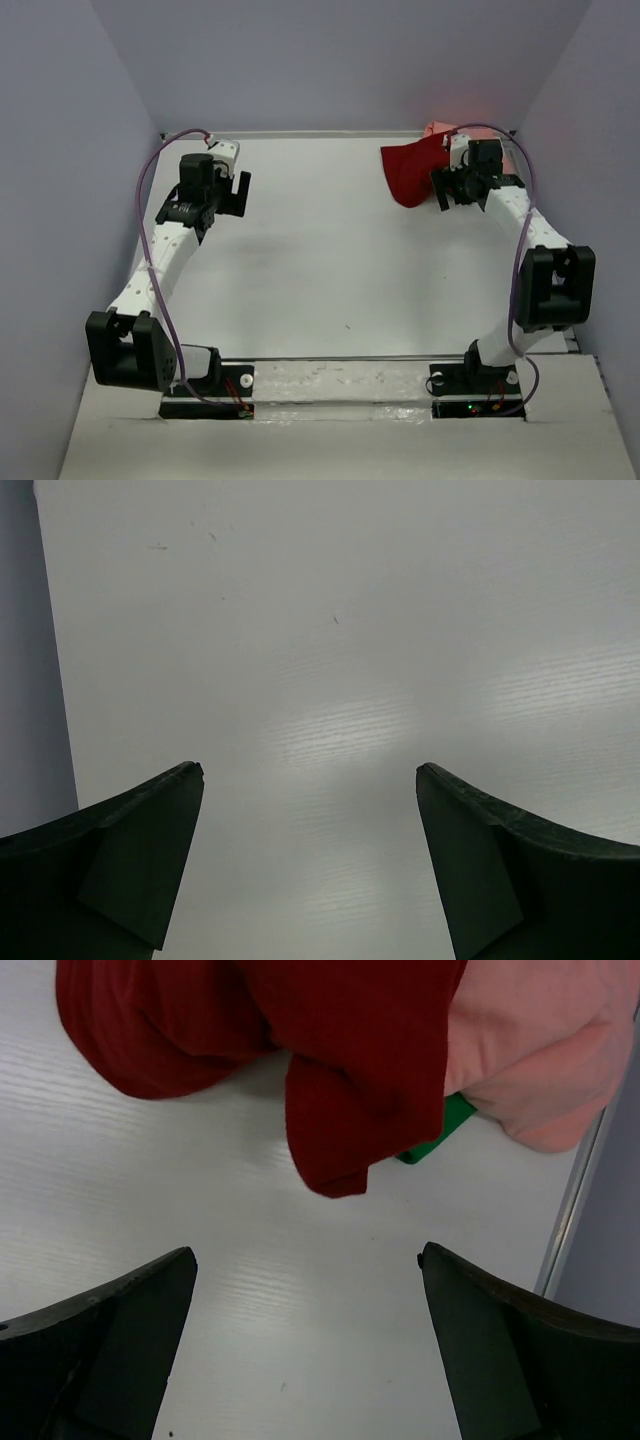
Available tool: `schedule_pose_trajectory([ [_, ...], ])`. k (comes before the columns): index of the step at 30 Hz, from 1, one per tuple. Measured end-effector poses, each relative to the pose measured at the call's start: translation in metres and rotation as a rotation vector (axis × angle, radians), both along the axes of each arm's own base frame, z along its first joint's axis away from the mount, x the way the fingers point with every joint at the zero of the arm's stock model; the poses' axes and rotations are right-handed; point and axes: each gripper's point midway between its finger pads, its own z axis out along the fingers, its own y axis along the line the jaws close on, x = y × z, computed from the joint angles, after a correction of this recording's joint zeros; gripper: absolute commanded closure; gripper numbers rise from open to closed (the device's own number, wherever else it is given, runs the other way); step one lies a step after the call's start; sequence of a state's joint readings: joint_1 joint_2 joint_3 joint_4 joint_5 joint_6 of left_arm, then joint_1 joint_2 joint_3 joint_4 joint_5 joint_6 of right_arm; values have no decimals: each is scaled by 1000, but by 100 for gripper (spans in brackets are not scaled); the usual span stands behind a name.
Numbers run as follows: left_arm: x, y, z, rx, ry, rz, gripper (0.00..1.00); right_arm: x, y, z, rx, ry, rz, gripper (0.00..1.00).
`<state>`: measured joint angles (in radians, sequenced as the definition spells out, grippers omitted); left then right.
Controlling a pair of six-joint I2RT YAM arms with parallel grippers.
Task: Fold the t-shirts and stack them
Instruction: Grab crumpled tshirt from bin with the right arm
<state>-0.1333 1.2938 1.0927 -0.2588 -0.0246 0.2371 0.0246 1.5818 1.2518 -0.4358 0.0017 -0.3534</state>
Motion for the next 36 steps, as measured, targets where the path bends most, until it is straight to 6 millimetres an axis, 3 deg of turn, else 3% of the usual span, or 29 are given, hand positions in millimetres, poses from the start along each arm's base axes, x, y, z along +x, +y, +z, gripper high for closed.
schedule_pose_trajectory([
  [7,1,-6,0,-16,-3,-29,1,67,-17,-2,-102,-55,-31,4],
  [8,1,-6,1,-17,-5,-33,1,72,-18,-5,-109,-50,-31,31],
  [10,0,-7,0,-19,-4,-39,1,90,-19,-10,-128,-50,-27,69],
  [11,0,-8,0,-19,-4,-42,1,100,-20,-12,-127,-52,-32,95],
  [12,0,-8,-1,-19,-3,-45,1,107,-20,-15,-133,-52,-26,100],
  [15,0,-8,-3,-17,1,-49,1,120,-21,-27,-139,-27,-32,100],
  [19,-1,-8,-3,-15,1,-51,1,117,-20,-37,-127,10,-30,100],
  [24,-1,-9,-3,-16,2,-53,1,102,2,-22,-16,27,39,100],
  [27,-1,-10,-3,-19,3,-57,1,86,31,21,118,9,143,100],
  [30,-1,-10,-3,-22,4,-62,1,72,61,94,244,-77,255,100],
  [33,-2,-12,-3,-26,5,-67,1,46,93,189,361,-228,397,100],
  [36,-3,-12,0,-27,-3,-68,1,7,121,252,429,-327,526,100],
])
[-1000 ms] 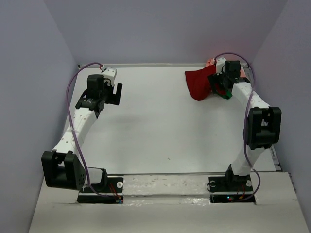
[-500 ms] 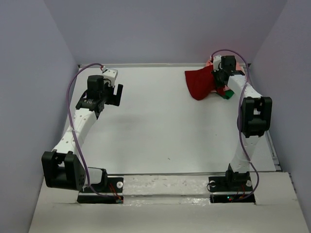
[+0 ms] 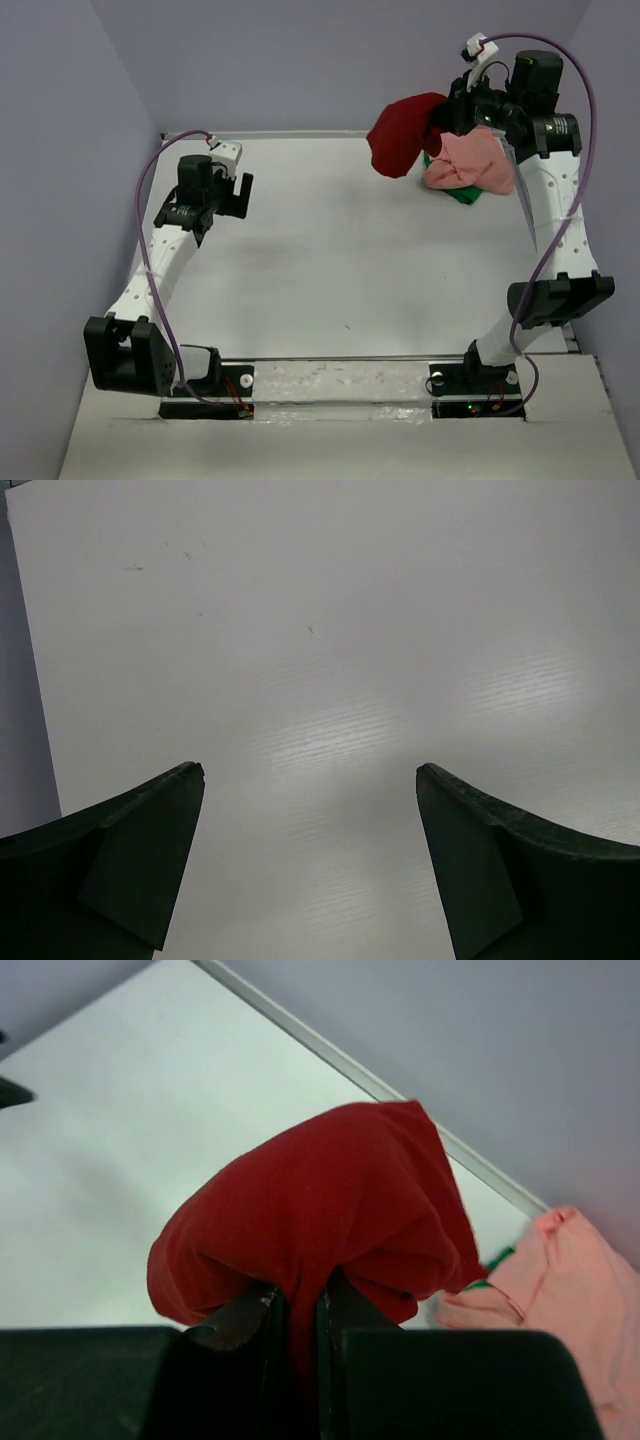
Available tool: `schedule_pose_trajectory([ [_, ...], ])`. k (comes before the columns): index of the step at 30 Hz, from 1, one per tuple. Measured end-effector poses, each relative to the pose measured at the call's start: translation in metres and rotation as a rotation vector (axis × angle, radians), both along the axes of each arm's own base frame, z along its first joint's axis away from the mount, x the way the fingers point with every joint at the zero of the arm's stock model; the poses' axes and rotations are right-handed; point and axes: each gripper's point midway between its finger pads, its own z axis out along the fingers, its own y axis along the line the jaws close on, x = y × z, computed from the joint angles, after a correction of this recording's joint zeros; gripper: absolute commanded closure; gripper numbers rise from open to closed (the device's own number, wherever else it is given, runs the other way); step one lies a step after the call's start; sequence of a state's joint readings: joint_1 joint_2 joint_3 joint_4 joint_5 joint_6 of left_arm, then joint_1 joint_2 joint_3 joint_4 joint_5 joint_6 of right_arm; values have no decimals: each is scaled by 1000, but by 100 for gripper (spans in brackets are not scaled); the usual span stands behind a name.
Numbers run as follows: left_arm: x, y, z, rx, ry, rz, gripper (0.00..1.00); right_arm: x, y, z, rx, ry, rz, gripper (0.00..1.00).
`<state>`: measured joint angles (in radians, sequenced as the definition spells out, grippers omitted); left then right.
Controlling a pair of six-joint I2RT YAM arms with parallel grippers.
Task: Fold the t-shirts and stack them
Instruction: Move the tshirt to the center of the board
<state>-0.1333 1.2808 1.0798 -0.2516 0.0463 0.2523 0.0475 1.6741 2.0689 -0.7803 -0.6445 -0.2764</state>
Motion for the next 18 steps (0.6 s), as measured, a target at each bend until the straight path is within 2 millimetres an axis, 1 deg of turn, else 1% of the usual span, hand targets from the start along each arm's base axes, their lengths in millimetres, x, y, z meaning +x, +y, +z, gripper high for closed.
schedule_pose_trajectory([
  [1,-1,0,3,-1,-7,-1,1,-14,11,15,16,-25,46,100],
  [2,-1,0,6,-3,-15,-2,1,-22,18,21,24,-36,71,100],
  [3,-2,0,8,-4,-22,-1,1,-32,30,26,30,-42,111,100],
  [4,-3,0,11,-5,-30,-1,1,-39,40,27,35,-38,146,100],
  [5,-4,0,14,-6,-38,-1,1,-47,55,22,37,-16,193,100],
  [6,-5,0,17,-7,-46,-1,1,-51,67,15,37,10,229,100],
  [7,-5,1,19,-8,-53,-1,1,-53,74,9,35,27,249,100],
  [8,-6,1,21,-7,-59,0,1,-58,88,-6,30,72,291,100],
  [9,-7,1,23,-7,-64,2,1,-63,97,-20,25,112,323,100],
  [12,-8,3,28,-5,-77,7,1,-80,116,-65,1,253,398,100],
  [13,-8,3,29,-4,-81,9,1,-88,119,-83,-11,328,425,56],
  [14,-9,4,30,-3,-83,11,1,-95,121,-97,-21,387,447,29],
  [16,-9,4,32,-3,-89,12,1,-104,123,-121,-50,490,504,1],
  [17,-10,4,32,-3,-91,13,1,-104,124,-129,-64,503,527,0],
  [18,-10,4,33,-3,-93,13,1,-105,124,-142,-80,534,548,0],
])
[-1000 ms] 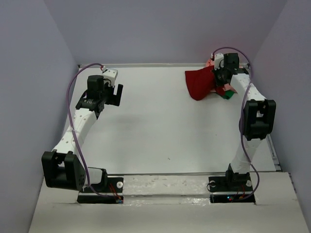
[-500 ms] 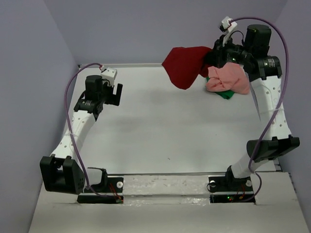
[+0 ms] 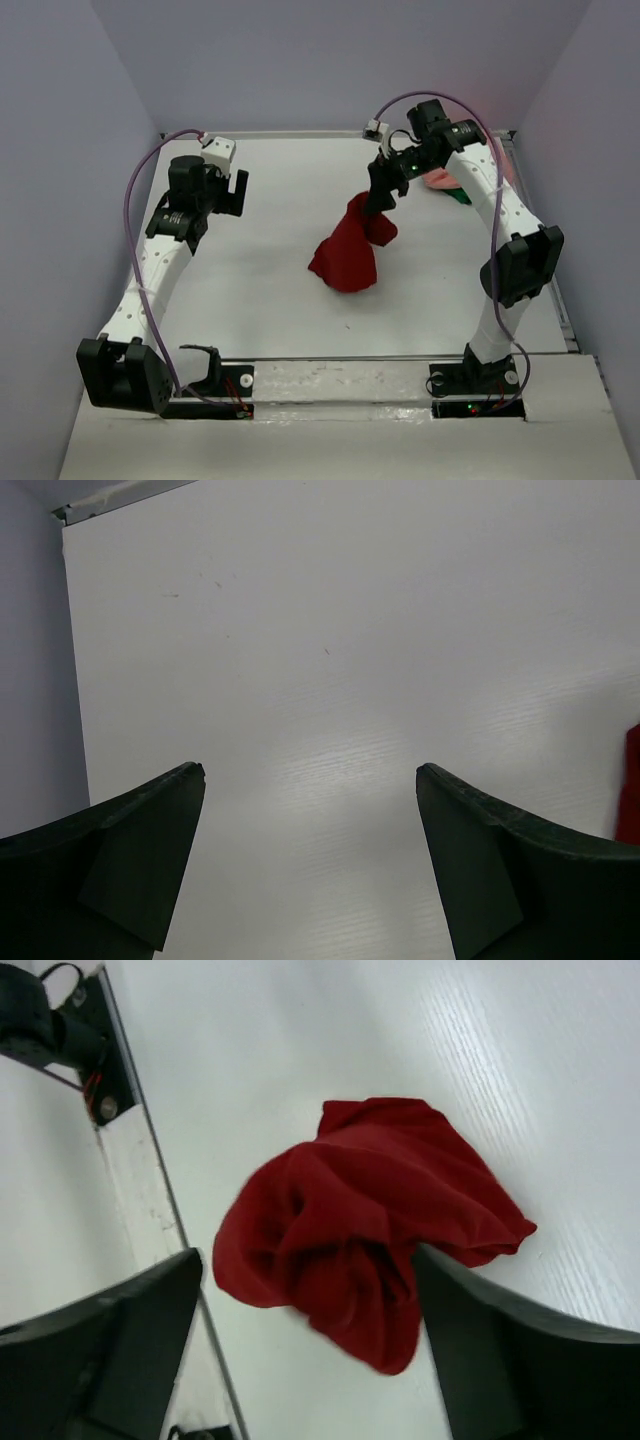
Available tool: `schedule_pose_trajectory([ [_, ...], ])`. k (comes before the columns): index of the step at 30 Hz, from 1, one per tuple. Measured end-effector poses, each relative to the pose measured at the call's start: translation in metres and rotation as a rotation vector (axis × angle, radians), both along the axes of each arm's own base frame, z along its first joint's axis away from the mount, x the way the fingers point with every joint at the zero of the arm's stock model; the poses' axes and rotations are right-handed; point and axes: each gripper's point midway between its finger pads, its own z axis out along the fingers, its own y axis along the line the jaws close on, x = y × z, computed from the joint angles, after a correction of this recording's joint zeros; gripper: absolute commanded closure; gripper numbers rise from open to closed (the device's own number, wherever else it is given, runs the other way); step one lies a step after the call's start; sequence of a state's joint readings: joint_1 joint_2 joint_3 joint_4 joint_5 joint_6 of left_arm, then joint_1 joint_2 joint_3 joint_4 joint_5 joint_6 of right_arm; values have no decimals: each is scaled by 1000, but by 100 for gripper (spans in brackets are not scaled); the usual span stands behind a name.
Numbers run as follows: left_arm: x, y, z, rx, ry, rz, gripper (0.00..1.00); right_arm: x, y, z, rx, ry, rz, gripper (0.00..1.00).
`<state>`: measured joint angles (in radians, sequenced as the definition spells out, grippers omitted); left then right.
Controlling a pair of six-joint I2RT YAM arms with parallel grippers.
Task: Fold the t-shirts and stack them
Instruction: Move the tshirt to the center of the board, then flatten out the tshirt
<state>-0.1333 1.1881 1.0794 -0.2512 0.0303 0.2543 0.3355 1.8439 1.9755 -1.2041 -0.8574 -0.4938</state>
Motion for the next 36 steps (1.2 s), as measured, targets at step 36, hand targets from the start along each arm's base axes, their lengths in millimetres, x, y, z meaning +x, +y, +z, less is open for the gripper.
schedule_pose_trajectory([
  [36,-4,-38,-23,-68,89,-170,5,-43,-88,-141,-478,72,-132,19],
])
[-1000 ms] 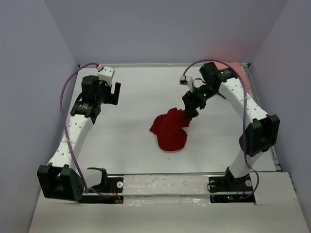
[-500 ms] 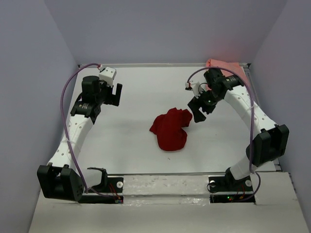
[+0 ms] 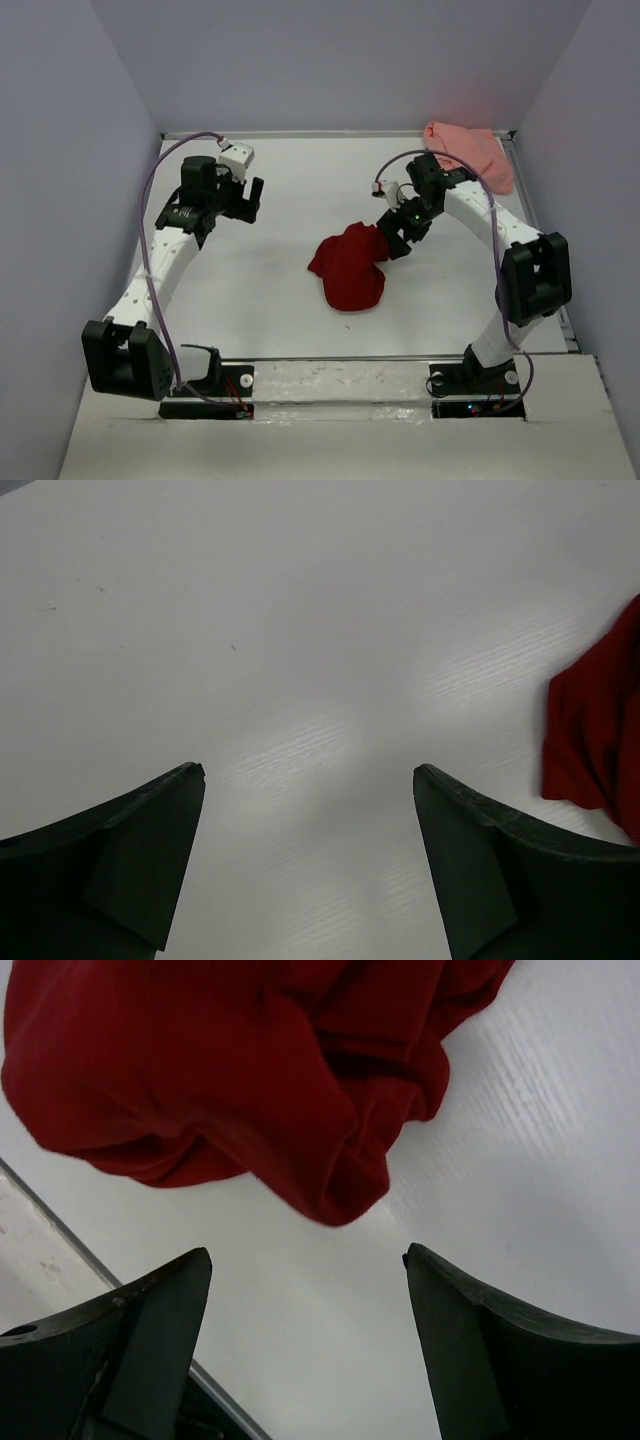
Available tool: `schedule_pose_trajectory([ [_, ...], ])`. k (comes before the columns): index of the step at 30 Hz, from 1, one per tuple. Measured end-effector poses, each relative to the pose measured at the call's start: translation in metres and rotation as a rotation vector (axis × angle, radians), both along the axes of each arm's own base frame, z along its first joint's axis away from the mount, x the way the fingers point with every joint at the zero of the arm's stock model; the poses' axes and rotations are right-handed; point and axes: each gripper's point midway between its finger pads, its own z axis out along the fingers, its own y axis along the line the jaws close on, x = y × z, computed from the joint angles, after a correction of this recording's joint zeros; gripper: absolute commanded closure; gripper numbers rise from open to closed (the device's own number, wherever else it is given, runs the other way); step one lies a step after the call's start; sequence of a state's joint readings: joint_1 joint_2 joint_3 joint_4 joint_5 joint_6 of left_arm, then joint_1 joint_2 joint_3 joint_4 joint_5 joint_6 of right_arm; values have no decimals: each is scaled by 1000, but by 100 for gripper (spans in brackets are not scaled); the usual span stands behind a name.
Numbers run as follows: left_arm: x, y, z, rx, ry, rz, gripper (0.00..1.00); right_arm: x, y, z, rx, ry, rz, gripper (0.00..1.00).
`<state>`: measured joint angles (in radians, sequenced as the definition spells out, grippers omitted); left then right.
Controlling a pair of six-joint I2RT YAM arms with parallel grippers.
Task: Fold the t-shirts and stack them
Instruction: Flatten out the tshirt
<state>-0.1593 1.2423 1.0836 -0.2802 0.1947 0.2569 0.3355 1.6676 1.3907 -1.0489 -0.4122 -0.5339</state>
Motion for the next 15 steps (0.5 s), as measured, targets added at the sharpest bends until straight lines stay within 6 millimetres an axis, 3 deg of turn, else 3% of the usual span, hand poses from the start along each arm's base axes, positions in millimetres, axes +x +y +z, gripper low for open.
schedule_pose_trajectory([
  [3,-1,-12,-7,-10,21,-39,5,16,10,-15,27,-6,-5,22],
  [5,-2,-23,-11,-12,35,-72,5,24,14,-28,31,3,-6,33],
  [6,-3,-29,-14,-10,42,-88,5,27,16,-35,32,11,-7,44],
  [8,-5,-42,-22,-5,63,-125,5,33,19,-50,34,32,-11,90],
  [9,-6,-48,-26,-2,73,-139,5,34,20,-57,32,45,-7,99],
  [11,-8,-56,-32,2,92,-163,5,34,22,-70,29,75,-15,100],
  [15,-8,-57,-31,5,91,-167,5,35,24,-74,40,91,-22,100],
])
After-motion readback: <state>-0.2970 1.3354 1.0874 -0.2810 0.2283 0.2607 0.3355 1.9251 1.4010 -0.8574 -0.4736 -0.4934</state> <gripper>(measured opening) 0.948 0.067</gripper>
